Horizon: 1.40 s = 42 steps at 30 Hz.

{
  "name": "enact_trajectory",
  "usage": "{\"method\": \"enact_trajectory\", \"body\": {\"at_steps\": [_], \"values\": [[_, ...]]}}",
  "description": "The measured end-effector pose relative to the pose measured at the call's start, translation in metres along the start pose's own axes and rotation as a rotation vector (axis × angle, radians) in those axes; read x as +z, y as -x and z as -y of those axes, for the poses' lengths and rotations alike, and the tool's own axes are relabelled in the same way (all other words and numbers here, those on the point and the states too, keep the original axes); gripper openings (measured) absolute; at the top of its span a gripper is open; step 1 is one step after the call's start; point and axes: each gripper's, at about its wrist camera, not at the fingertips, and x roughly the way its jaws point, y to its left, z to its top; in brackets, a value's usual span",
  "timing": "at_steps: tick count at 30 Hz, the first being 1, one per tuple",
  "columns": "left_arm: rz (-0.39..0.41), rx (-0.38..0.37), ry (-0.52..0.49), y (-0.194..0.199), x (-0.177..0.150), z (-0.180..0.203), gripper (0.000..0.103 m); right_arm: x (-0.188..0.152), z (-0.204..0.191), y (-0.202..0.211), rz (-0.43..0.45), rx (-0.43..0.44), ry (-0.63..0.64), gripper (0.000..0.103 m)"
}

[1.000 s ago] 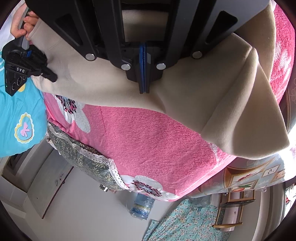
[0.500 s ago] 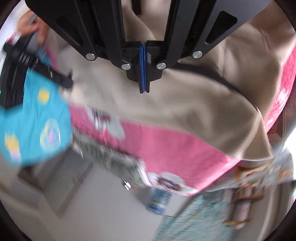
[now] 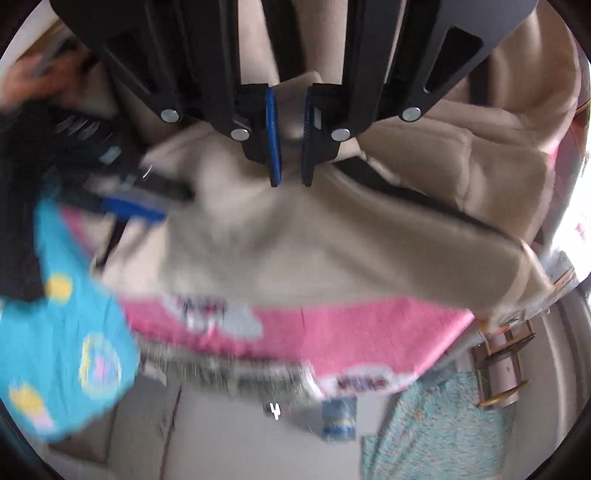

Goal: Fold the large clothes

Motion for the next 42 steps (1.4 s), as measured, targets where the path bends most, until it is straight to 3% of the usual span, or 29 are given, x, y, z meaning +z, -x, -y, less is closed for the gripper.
{"method": "enact_trajectory", "body": {"at_steps": [5, 11, 17, 42], "values": [[0.025, 0.053, -0.031, -0.007, -0.002, 0.007, 0.011, 0.003, -0.006, -0.004, 0.003, -0.045, 0.03, 0.053], [0.04, -0.007, 0.015, 0.002, -0.002, -0.003, 0.012, 0.002, -0.005, 0.0, 0.008, -0.038, 0.02, 0.053], [0.041, 0.004, 0.005, 0.003, -0.002, 0.0, 0.012, 0.002, -0.004, 0.0, 0.013, -0.033, 0.018, 0.053], [0.04, -0.113, 0.097, 0.003, -0.004, -0.018, 0.013, 0.005, -0.002, -0.004, 0.022, -0.008, 0.015, 0.054]]}}
